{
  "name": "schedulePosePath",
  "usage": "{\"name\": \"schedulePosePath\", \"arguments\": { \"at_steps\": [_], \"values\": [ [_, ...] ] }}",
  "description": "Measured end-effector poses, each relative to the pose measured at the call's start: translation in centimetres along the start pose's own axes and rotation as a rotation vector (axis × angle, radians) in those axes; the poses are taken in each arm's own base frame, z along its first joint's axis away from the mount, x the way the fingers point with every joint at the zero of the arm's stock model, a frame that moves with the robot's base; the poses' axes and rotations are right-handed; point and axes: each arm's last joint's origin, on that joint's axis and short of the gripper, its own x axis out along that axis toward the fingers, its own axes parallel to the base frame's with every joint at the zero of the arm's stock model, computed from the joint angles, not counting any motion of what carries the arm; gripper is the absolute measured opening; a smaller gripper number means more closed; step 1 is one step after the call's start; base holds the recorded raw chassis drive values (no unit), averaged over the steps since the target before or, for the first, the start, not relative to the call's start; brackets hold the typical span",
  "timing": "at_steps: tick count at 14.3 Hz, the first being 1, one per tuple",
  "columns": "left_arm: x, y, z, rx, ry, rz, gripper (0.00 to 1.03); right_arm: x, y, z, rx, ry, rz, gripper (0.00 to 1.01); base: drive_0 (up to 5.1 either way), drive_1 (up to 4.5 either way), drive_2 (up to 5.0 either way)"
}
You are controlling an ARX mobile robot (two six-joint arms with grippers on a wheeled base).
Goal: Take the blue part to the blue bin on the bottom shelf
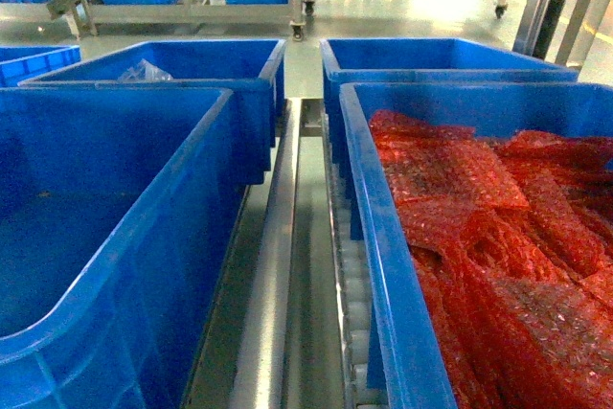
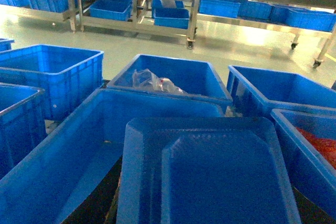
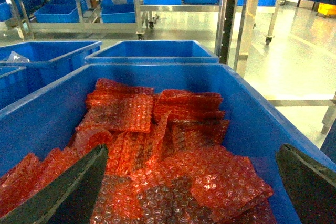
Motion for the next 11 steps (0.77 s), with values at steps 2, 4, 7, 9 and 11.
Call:
{"name": "schedulePosePath", "arguments": {
  "at_steps": [2, 4, 7, 9, 11],
  "values": [
    [0.0, 0.0, 0.0, 0.0, 0.0, 0.0, 0.43, 0.0, 0.0, 0.0, 0.0, 0.0, 0.0, 0.98, 0.0, 0.0, 0.0],
    [0.0, 0.0, 0.0, 0.0, 0.0, 0.0, 0.43, 0.0, 0.0, 0.0, 0.0, 0.0, 0.0, 0.98, 0.0, 0.0, 0.0],
    [0.0, 0.0, 0.0, 0.0, 0.0, 0.0, 0.43, 0.0, 0.0, 0.0, 0.0, 0.0, 0.0, 0.98, 0.0, 0.0, 0.0],
    [0.0, 0.0, 0.0, 0.0, 0.0, 0.0, 0.43, 0.0, 0.0, 0.0, 0.0, 0.0, 0.0, 0.98, 0.0, 0.0, 0.0],
    [0.0, 0.0, 0.0, 0.0, 0.0, 0.0, 0.43, 0.0, 0.0, 0.0, 0.0, 0.0, 0.0, 0.98, 0.0, 0.0, 0.0]
  ]
}}
